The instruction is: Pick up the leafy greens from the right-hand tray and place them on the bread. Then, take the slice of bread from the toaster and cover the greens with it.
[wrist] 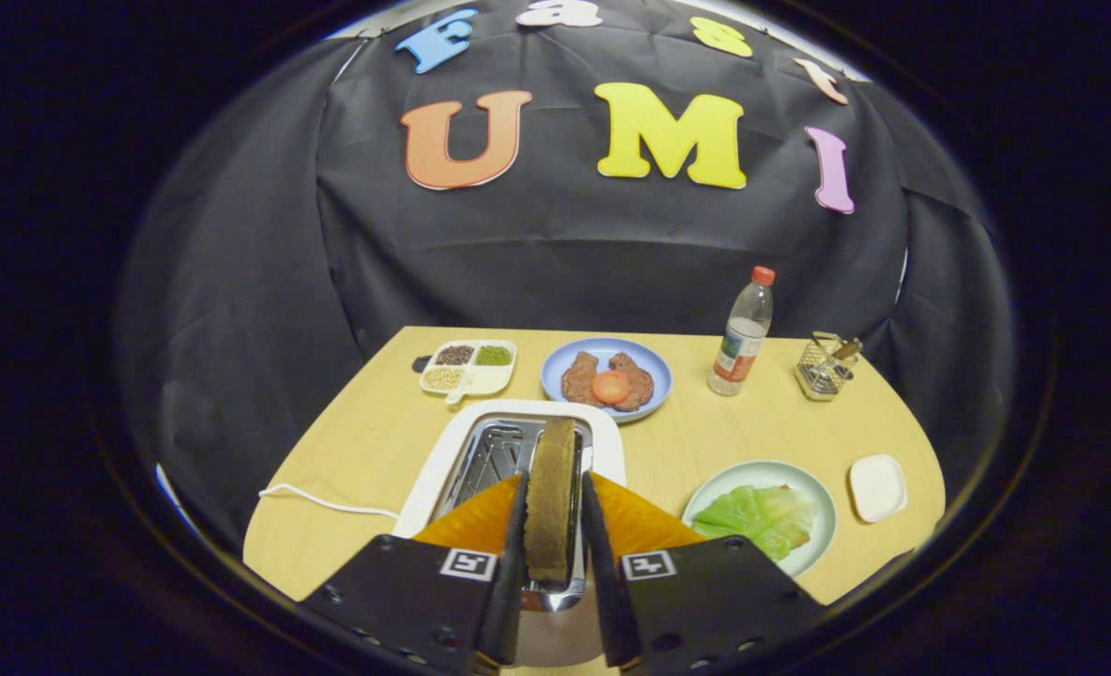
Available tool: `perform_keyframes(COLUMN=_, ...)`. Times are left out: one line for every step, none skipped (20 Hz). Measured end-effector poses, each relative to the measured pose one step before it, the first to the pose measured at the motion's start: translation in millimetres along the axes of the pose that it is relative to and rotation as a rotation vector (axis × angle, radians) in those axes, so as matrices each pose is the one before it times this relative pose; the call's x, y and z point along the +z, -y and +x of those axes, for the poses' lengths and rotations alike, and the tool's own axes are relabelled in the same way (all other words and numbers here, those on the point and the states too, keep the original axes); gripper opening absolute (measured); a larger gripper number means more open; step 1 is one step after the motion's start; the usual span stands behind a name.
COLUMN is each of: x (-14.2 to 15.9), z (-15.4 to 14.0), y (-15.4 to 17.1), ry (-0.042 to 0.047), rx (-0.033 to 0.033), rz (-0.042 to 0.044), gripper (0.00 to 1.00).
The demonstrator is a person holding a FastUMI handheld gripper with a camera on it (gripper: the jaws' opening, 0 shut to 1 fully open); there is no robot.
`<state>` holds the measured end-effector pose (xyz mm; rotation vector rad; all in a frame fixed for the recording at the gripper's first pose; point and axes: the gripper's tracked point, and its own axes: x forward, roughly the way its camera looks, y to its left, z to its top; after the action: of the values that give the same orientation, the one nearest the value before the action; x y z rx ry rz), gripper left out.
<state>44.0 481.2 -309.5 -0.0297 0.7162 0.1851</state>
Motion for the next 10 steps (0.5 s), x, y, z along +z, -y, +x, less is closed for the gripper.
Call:
perform_keyframes(x=-0.15, z=-0.90, y=-0.18, ry=-0.00502, rx=-0.00257, rz=0.00547, gripper=0.27)
perform_keyframes(x=0.99, z=0.16, y=-2.67, ry=-0.00344, rx=0.00912, rz=0.00194, gripper=0.19)
perform_keyframes(x=1.52, z=-0.82, y=-0.92, ry=-0.00187, rx=0.00256, rz=-0.00333, gripper=0.19)
perform_keyframes(x=0.12, z=-1.60, y=-3.10, ry=-0.00445, rx=0.02107, rz=-0.00349, gripper=0.12)
perform_keyframes(x=-1.82, z=-1.14, y=-2.04, ry=-0.00618, rx=0.01345, rz=-0.01109, gripper=0.12)
perform_keyframes(x=3.37, z=-3.08, y=0.21, ry=0.00316, rx=0.00721, rz=-0.00055, gripper=0.12)
perform_keyframes(x=3.59, z=-4.75, y=0.46, ry=0.00938, rx=0.01151, rz=0.00019, gripper=0.12)
perform_keyframes(x=7.21, z=-3.47, y=-0.03, ry=0.01452, rx=0.00796, rz=0.00039, gripper=0.12)
perform_keyframes(x=7.37, z=-4.28, y=1.52, ry=0.01344, rx=0.00812, rz=0.00275, gripper=0.12)
perform_keyframes(x=7.77, z=-6.30, y=0.89, ry=0.01176, rx=0.01154, rz=0.00964, gripper=0.12)
